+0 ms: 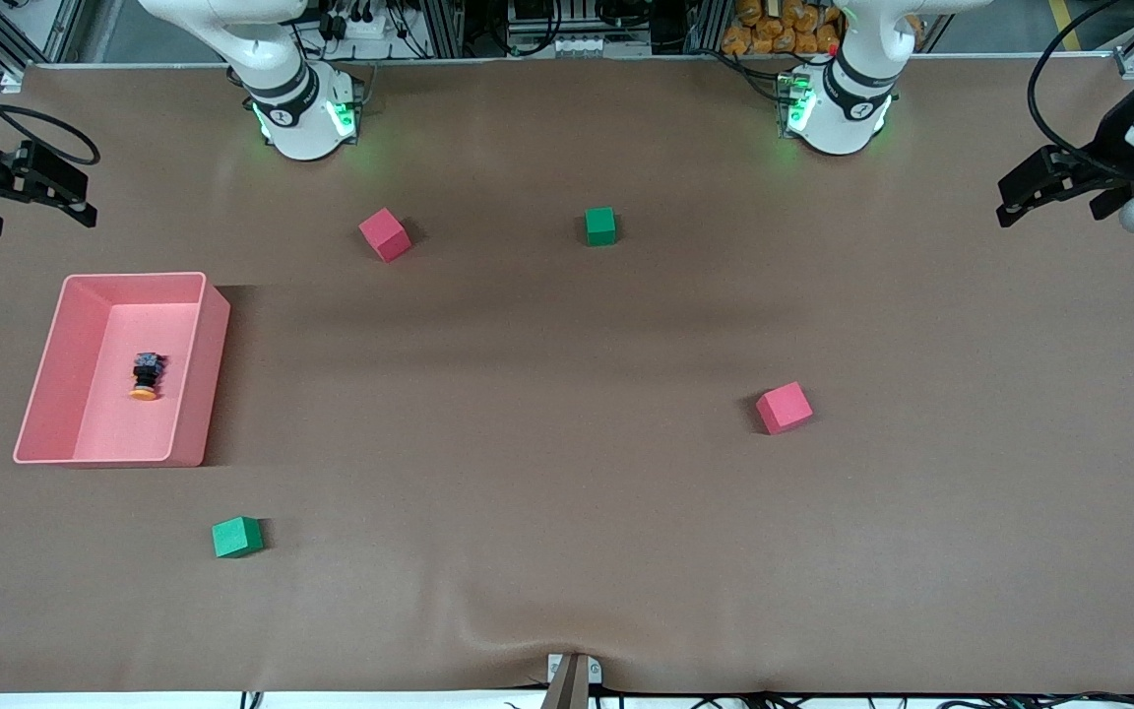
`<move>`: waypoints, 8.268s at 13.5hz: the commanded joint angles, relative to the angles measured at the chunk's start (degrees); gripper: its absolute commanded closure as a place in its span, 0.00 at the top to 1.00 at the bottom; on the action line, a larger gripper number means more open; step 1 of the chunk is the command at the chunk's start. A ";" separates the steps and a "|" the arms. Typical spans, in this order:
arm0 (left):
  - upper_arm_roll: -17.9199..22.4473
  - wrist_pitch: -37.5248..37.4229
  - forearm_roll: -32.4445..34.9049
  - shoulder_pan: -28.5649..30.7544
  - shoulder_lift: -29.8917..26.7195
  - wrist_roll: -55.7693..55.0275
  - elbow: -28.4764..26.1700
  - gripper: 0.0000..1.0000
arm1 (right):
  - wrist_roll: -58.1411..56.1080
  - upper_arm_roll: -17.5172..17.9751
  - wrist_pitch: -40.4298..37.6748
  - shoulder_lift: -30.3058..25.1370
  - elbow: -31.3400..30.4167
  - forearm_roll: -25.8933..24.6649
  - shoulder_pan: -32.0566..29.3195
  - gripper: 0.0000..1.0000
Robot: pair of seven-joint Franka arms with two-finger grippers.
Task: Place and upright button with both arms
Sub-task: 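Reach the right gripper toward the yellow button in the pink tray, then grasp the yellow button with the right gripper and lift it, then carry the button to mid-table with the right gripper, then set the button down, open the right gripper while the left gripper approaches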
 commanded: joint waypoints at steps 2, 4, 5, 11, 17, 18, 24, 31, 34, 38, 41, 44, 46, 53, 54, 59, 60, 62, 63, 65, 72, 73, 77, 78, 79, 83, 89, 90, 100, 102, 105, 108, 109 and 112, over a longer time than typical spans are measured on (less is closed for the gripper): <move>-0.06 -1.73 -0.75 0.14 -0.46 1.53 1.13 1.00 | -1.03 0.36 0.36 -1.23 -1.04 0.36 -0.79 1.00; 0.12 -1.73 -0.57 0.23 0.06 1.44 1.39 1.00 | -1.03 0.36 0.36 -1.23 -1.13 0.36 -0.79 1.00; 0.12 -1.73 -0.40 0.14 0.24 1.44 2.52 1.00 | -1.03 0.36 0.27 -1.23 -1.13 0.36 -0.79 1.00; -0.06 -1.82 -0.48 0.23 0.33 2.05 2.10 1.00 | -0.94 0.27 0.27 -0.79 -1.13 0.45 -1.14 1.00; -0.06 -1.56 -0.66 0.05 1.12 2.23 2.27 1.00 | -1.03 0.27 1.32 6.05 -0.95 -0.96 -3.25 1.00; -0.06 -1.56 -0.66 0.05 1.12 2.23 2.18 1.00 | -0.94 0.27 2.46 9.81 -0.52 -1.22 -4.39 1.00; -0.06 -1.82 -0.75 -1.27 1.73 2.15 1.83 1.00 | -1.64 0.18 8.78 18.28 -3.49 -1.05 -12.38 1.00; -0.32 -1.91 -1.62 -1.70 3.84 2.06 1.48 1.00 | -11.83 0.27 31.63 24.16 -16.94 -1.22 -19.77 1.00; -1.37 -2.26 -2.07 -2.23 5.07 1.53 1.39 1.00 | -15.60 0.27 35.15 28.20 -17.12 -1.05 -21.44 1.00; -1.38 -2.26 -2.06 -2.67 5.60 2.06 1.57 1.00 | -17.90 0.27 41.82 30.94 -20.19 -1.05 -22.15 1.00; -1.99 -2.26 -1.54 -2.50 5.51 1.79 1.66 1.00 | -17.90 0.36 47.54 32.69 -23.45 -0.70 -22.33 1.00; -1.99 -2.26 -1.19 -2.23 4.90 1.79 2.00 1.00 | -18.69 0.27 49.40 34.37 -23.37 -0.70 -22.50 0.93; -2.17 -2.26 -0.31 -2.15 4.64 1.79 2.27 1.00 | -21.40 0.36 50.89 35.68 -23.28 -0.61 -23.55 0.60; -1.46 -2.61 -0.13 -1.36 3.41 2.23 2.54 1.00 | -22.12 0.36 43.38 35.25 -18.21 -0.43 -23.47 0.00; -1.29 -2.61 0.04 -1.27 3.32 2.32 2.53 1.00 | -22.21 0.44 39.42 35.25 -15.22 -0.43 -23.47 0.00; -1.46 -2.17 3.63 -0.56 3.14 2.50 2.71 1.00 | -21.60 0.79 18.42 34.81 0.60 -0.35 -21.81 0.00; -1.64 -1.91 4.61 -0.65 3.31 2.41 2.71 1.00 | -21.59 0.88 15.33 34.20 2.63 -0.26 -20.49 0.00; -1.55 -1.73 3.92 -0.65 3.32 1.62 2.71 1.00 | -17.67 0.88 10.66 32.71 4.84 1.66 -16.81 0.00; -1.46 -1.73 3.91 -0.56 3.23 1.71 2.71 1.00 | -13.11 0.97 8.64 32.52 5.63 3.59 -14.88 0.00; -1.12 -1.82 3.74 0.05 3.14 2.67 2.80 1.00 | -3.97 0.97 5.81 32.52 6.43 9.90 -9.78 0.00; -1.02 -2.70 3.65 1.63 2.17 2.67 2.62 1.00 | 21.36 0.88 18.26 35.32 7.92 14.68 13.41 0.00; -1.02 -2.70 3.65 1.63 2.17 2.59 2.62 1.00 | 22.95 0.88 21.25 36.64 7.84 14.68 17.10 0.00; -1.02 -2.70 1.10 1.63 2.44 1.79 2.53 1.00 | 28.50 0.80 31.54 43.67 7.75 14.42 26.61 0.00; -1.02 -2.70 1.01 1.55 2.52 1.62 2.53 1.00 | 28.42 0.80 32.69 44.82 7.66 14.16 27.85 0.00; -1.02 -2.70 1.01 1.55 2.61 1.62 2.45 1.00 | 28.24 0.80 34.79 45.96 7.57 14.33 29.16 0.00; -1.11 -2.52 0.31 1.46 3.14 1.53 2.45 1.00 | 32.01 0.80 42.71 50.88 8.01 14.16 35.83 0.00; -1.55 -2.44 0.22 0.84 3.84 0.83 2.45 1.00 | 37.91 0.80 49.84 54.06 8.10 14.16 41.83 0.00; -1.64 -2.43 -0.04 0.76 4.02 0.31 2.36 1.00 | 38.17 0.80 50.10 54.67 8.19 14.24 42.18 0.00; -2.08 -2.35 -6.72 -1.17 7.88 -2.07 1.75 1.00 | 39.93 0.27 44.25 52.65 13.88 14.33 40.26 1.00; -2.69 -2.61 -6.72 -3.71 8.85 -6.26 1.31 1.00 | 39.32 -0.95 39.31 51.78 17.67 12.32 37.89 1.00; -3.13 -2.35 -6.72 -11.00 12.26 -16.99 1.83 1.00 | 38.70 -0.97 33.53 47.56 17.77 10.73 29.55 1.00; -3.13 0.19 -8.65 -15.84 20.08 -17.45 5.33 1.00 | 37.04 -0.09 24.90 43.61 18.03 10.64 20.68 1.00; -3.13 0.99 -9.61 -17.16 22.63 -17.98 6.74 1.00 | 34.59 0.18 22.53 41.16 17.94 10.64 17.95 1.00; -3.13 7.12 -9.80 -21.64 28.17 -18.60 7.54 1.00 | 30.99 0.35 16.28 35.53 17.85 5.83 12.23 1.00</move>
